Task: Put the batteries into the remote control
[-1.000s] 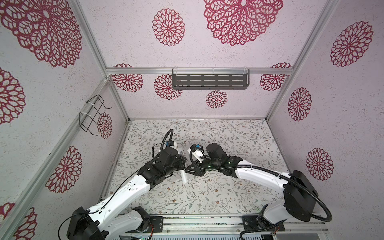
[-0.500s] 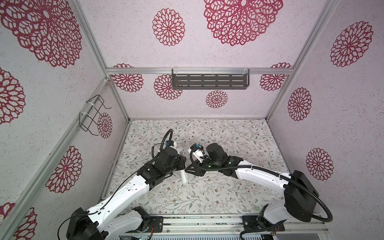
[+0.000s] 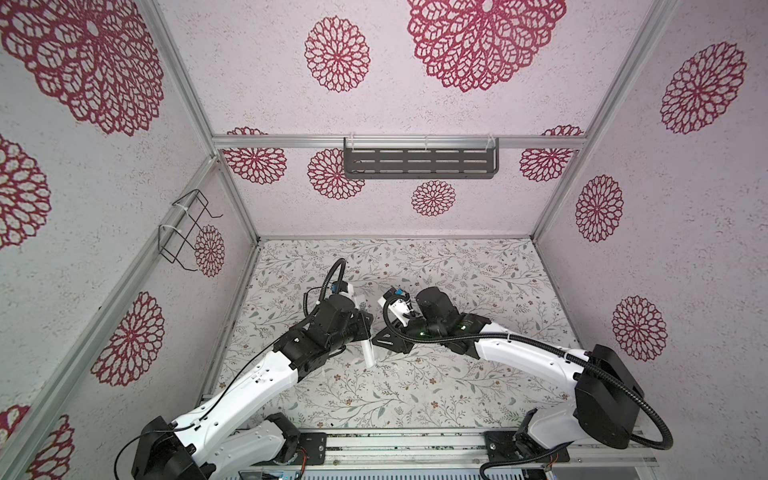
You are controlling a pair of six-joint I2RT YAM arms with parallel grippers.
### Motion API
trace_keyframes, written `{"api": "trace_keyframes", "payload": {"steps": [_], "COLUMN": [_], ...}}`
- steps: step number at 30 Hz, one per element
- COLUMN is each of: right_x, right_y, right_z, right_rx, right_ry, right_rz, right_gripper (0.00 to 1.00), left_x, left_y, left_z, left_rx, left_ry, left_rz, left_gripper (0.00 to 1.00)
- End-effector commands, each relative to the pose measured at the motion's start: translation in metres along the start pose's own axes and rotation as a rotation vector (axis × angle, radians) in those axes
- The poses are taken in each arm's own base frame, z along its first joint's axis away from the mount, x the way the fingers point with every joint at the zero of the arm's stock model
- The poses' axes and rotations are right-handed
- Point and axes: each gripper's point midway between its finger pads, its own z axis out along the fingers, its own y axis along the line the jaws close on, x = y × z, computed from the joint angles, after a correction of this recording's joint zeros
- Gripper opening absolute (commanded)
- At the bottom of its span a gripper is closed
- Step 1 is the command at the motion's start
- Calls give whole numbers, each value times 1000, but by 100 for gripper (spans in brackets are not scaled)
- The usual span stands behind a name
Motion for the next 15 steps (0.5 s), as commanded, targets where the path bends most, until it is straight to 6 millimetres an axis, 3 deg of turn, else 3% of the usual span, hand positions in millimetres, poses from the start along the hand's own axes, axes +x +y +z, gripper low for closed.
{"api": "trace_keyframes", "payload": {"steps": [1, 15], "right_x": [-17, -18], "right_y": [23, 22], "right_z": [-14, -14], "right_rx": [-53, -52], "right_ry": [-64, -68], "right_rz": [-67, -71], "right_gripper": [32, 39], "left_x": [-11, -13], "left_y": [-7, -11], "left_z": [-6, -7], "left_rx": [13, 28], "left_ry": [-34, -32], "left_rz": [8, 13], "left_gripper": [1, 1]}}
